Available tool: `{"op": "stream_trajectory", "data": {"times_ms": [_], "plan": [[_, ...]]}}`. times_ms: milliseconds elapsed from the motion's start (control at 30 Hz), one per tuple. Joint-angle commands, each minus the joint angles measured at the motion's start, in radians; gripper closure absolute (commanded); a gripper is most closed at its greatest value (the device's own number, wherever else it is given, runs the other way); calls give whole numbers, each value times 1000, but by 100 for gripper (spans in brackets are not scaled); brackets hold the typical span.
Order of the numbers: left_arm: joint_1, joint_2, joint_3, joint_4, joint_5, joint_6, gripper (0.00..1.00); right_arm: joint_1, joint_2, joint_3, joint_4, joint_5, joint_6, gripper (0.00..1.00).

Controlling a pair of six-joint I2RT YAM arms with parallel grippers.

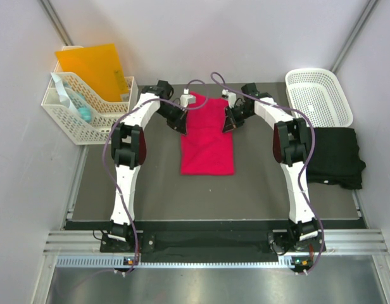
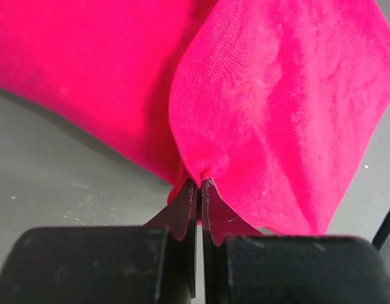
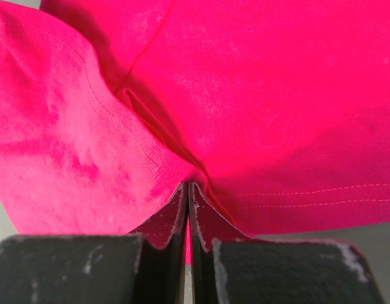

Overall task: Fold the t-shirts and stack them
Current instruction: Fold the tshirt

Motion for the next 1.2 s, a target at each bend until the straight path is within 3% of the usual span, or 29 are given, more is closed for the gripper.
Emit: {"op": "stream_trajectory", "data": {"times_ms": [0,200,367,533,633,700,733,767,867,1167], "plan": [[-3,-71,-16,88,48,20,100,16,-17,27,46,71,-13,100],[-3,-179,-170,261,126,49,100,18,-15,27,47,74,-16,100],[-3,-173,-172,222,180,130,100,18,-18,22,46,78,-18,100],[-3,-197,-238,290,210,118,98,18,-23,19,43,81,-24,100],[-3,-179,-227,281,186,120,72,18,-23,18,41,81,-27,100],[-3,-165,-227,275,163,132,63,18,-21,18,41,81,-28,100],[-4,-162,-228,277,146,135,51,18,-21,19,43,79,-28,100],[-4,-159,-233,286,114,130,24,19,-23,19,43,79,-28,100],[-4,-159,-259,329,50,121,1,18,-23,19,41,79,-27,100],[-3,-228,-321,466,-113,75,1,19,-23,15,36,79,-33,100]]}}
